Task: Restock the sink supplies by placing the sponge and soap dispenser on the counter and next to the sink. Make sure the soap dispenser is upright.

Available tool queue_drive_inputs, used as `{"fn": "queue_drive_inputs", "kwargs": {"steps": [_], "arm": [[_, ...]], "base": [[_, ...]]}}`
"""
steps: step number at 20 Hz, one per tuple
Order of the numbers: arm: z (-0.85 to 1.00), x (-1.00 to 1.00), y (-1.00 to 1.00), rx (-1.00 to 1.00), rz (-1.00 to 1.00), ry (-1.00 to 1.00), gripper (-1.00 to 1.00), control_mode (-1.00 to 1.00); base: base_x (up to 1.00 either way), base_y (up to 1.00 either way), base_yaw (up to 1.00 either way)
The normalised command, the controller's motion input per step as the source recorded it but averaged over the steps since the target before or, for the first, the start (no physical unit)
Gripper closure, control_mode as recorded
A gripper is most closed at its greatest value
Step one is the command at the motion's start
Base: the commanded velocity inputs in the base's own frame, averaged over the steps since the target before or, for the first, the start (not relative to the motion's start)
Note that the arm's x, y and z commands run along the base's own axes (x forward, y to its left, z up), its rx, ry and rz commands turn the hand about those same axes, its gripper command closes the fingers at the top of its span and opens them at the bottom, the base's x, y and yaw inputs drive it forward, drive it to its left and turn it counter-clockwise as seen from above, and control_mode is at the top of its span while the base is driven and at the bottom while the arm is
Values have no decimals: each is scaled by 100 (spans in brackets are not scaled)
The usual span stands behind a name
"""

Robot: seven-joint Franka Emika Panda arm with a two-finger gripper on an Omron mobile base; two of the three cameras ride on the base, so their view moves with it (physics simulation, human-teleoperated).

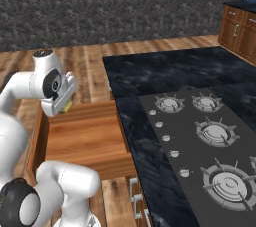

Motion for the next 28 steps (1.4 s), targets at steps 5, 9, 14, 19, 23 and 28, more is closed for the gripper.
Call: {"fn": "queue_drive_inputs", "kwargs": {"steps": [5, 9, 14, 19, 23, 28], "arm": [[31, -66, -46, 0, -9, 0, 100, -100], [3, -64, -46, 0, -7, -2, 100, -100], [0, -37, -21, 0, -2, 0, 100, -100], [0, 0, 0, 0, 0, 0, 100, -100], [0, -3, 0, 0, 0, 0, 100, -100], [-4, -12, 1, 0, 0, 0, 100, 100]], "base": [[0, 0, 0], [0, 0, 0], [0, 0, 0], [0, 0, 0], [0, 0, 0], [-56, 7, 0]]}}
